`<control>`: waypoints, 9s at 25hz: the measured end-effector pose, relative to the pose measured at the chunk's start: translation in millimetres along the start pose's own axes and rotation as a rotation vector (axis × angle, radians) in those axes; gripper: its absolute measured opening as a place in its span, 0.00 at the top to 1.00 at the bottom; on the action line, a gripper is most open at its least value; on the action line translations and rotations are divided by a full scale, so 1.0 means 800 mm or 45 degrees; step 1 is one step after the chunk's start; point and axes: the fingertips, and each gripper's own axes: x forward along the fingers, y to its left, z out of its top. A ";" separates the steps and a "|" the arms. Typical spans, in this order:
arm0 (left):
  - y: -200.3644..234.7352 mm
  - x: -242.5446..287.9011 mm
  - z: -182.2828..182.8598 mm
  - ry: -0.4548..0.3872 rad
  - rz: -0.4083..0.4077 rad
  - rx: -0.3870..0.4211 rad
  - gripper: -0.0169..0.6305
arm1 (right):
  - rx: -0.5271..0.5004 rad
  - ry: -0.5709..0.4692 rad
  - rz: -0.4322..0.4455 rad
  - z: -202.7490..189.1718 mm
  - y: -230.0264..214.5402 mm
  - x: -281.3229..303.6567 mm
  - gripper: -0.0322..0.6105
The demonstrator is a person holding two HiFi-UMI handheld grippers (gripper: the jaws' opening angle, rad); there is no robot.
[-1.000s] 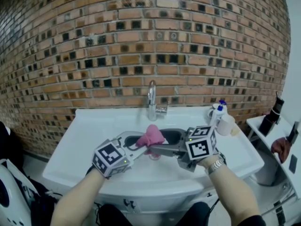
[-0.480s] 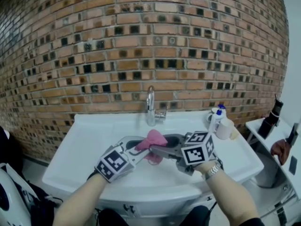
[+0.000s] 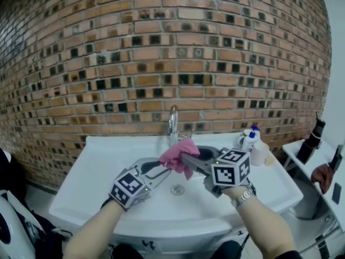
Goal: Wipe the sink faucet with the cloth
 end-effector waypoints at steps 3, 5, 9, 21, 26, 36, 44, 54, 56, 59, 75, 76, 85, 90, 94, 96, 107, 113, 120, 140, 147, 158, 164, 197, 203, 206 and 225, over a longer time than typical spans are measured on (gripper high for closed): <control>0.004 0.007 0.003 -0.002 0.001 -0.003 0.75 | -0.049 -0.043 -0.077 0.020 -0.012 0.000 0.76; 0.008 0.013 0.005 -0.002 0.014 -0.002 0.75 | -0.086 -0.052 -0.118 0.031 -0.016 0.002 0.76; 0.020 0.029 0.008 0.016 0.099 0.035 0.83 | -0.138 -0.084 -0.217 0.050 -0.029 0.007 0.76; 0.049 0.055 -0.008 -0.057 0.268 -0.107 0.96 | -0.289 -0.095 -0.398 0.088 -0.052 0.046 0.76; 0.056 0.049 -0.019 -0.060 0.284 -0.137 0.96 | -0.325 -0.091 -0.453 0.093 -0.062 0.062 0.76; 0.050 0.048 -0.010 -0.084 0.252 -0.114 0.96 | -0.366 -0.099 -0.512 0.112 -0.076 0.081 0.76; 0.051 0.045 -0.008 -0.085 0.254 -0.117 0.96 | -0.326 -0.133 -0.541 0.127 -0.093 0.087 0.76; 0.053 0.043 -0.005 -0.095 0.264 -0.133 0.96 | -0.235 -0.176 -0.579 0.139 -0.124 0.092 0.76; 0.054 0.043 -0.005 -0.096 0.264 -0.134 0.96 | -0.222 -0.188 -0.588 0.142 -0.128 0.093 0.76; 0.055 0.042 -0.005 -0.095 0.265 -0.137 0.96 | -0.190 -0.205 -0.603 0.146 -0.136 0.094 0.76; 0.057 0.041 -0.003 -0.105 0.268 -0.149 0.96 | -0.015 -0.222 -0.654 0.145 -0.190 0.102 0.76; 0.058 0.041 -0.003 -0.104 0.269 -0.151 0.96 | 0.000 -0.225 -0.655 0.145 -0.194 0.103 0.76; 0.064 0.039 -0.006 -0.100 0.287 -0.165 0.96 | 0.081 -0.201 -0.705 0.123 -0.223 0.105 0.77; 0.064 0.039 -0.006 -0.102 0.292 -0.169 0.96 | 0.094 -0.183 -0.725 0.112 -0.233 0.106 0.77; 0.065 0.038 -0.005 -0.101 0.294 -0.170 0.96 | 0.084 -0.143 -0.754 0.101 -0.240 0.109 0.78; 0.065 0.038 -0.004 -0.104 0.293 -0.170 0.96 | 0.079 -0.122 -0.767 0.095 -0.244 0.111 0.78; 0.063 0.038 -0.001 -0.111 0.286 -0.164 0.96 | -0.014 0.002 -0.829 0.065 -0.253 0.118 0.79; 0.063 0.039 -0.002 -0.107 0.287 -0.163 0.96 | -0.049 0.078 -0.843 0.044 -0.256 0.119 0.80; 0.061 0.039 -0.001 -0.105 0.281 -0.160 0.96 | -0.094 0.143 -0.847 0.026 -0.255 0.121 0.80; 0.059 0.040 -0.001 -0.109 0.275 -0.147 0.96 | -0.223 0.256 -0.862 -0.023 -0.232 0.118 0.80; 0.060 0.040 0.000 -0.110 0.274 -0.143 0.96 | -0.282 0.276 -0.825 -0.037 -0.208 0.124 0.80; 0.060 0.038 0.001 -0.113 0.274 -0.145 0.96 | -0.236 0.344 -0.813 -0.092 -0.200 0.127 0.80; 0.059 0.039 0.000 -0.108 0.273 -0.144 0.96 | -0.226 0.386 -0.785 -0.115 -0.196 0.129 0.80; 0.058 0.041 -0.006 -0.085 0.270 -0.135 0.96 | -0.193 0.574 -0.810 -0.158 -0.221 0.084 0.80; 0.057 0.042 -0.007 -0.078 0.270 -0.131 0.96 | -0.177 0.572 -0.872 -0.153 -0.240 0.064 0.80; 0.058 0.042 -0.008 -0.076 0.271 -0.133 0.96 | -0.172 0.557 -0.919 -0.145 -0.252 0.054 0.80; 0.061 0.041 -0.008 -0.074 0.282 -0.130 0.96 | -0.201 0.403 -0.976 -0.090 -0.280 0.054 0.81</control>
